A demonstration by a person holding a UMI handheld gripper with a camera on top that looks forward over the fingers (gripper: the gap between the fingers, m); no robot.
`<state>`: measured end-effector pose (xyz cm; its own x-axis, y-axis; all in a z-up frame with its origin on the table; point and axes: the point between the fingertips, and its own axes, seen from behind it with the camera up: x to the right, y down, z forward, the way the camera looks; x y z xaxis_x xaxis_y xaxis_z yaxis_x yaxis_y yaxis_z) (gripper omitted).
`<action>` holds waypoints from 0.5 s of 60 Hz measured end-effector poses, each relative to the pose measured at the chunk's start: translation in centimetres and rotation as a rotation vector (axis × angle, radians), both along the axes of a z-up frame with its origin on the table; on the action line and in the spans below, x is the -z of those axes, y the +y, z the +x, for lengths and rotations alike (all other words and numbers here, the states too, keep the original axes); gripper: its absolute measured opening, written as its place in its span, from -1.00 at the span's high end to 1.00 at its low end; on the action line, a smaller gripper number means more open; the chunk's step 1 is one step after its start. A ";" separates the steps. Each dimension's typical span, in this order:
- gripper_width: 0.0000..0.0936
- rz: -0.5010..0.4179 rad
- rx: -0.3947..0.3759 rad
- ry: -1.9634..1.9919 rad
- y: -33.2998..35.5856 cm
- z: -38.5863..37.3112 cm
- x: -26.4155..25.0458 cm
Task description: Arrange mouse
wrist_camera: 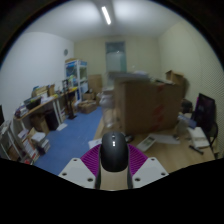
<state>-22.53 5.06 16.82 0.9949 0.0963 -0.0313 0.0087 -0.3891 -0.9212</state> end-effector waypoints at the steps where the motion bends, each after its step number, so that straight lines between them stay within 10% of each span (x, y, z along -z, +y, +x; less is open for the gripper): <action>1: 0.24 0.017 0.016 0.000 -0.2 1.1 -1.0; 9: 0.24 0.058 0.134 -0.048 -3.0 10.9 -3.3; 17: 0.25 -0.101 0.208 -0.032 -7.2 17.5 5.3; 30: 0.20 -0.264 0.154 -0.050 -10.8 19.7 16.5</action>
<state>-2.82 -5.75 0.30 0.9981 -0.0605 0.0140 -0.0262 -0.6149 -0.7882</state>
